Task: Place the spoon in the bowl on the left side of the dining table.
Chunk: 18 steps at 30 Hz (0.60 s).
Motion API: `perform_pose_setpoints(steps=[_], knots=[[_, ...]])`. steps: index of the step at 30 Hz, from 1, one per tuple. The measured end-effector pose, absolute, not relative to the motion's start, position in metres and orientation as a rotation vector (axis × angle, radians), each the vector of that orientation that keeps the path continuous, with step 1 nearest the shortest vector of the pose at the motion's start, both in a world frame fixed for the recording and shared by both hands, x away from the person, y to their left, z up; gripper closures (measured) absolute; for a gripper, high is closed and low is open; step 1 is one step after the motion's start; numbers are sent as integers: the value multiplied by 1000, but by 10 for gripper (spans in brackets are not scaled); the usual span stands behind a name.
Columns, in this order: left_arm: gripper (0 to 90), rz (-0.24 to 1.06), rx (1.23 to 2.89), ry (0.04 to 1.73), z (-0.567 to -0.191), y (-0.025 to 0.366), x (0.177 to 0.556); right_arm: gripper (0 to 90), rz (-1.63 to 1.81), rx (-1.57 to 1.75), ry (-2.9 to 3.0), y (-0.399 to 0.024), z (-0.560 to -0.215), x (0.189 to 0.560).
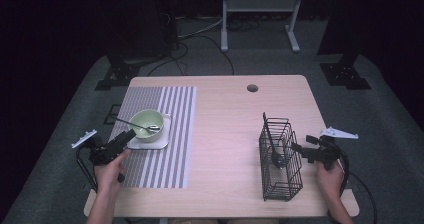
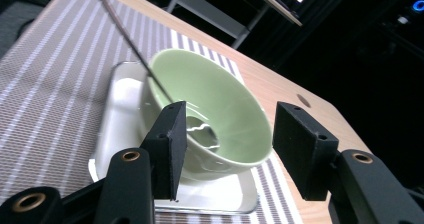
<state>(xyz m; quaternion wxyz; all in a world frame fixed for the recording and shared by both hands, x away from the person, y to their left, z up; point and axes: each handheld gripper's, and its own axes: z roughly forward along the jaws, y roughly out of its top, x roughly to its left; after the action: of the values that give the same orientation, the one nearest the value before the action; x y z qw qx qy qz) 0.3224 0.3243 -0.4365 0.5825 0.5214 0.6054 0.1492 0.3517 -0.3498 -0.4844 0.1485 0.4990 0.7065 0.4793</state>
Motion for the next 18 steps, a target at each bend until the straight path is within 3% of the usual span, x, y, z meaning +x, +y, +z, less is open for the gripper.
perform_pose_setpoints(steps=[18], knots=[[424,328,1312,1327,-426,294,324,134,1389,1432,2029,-350,-484,352]])
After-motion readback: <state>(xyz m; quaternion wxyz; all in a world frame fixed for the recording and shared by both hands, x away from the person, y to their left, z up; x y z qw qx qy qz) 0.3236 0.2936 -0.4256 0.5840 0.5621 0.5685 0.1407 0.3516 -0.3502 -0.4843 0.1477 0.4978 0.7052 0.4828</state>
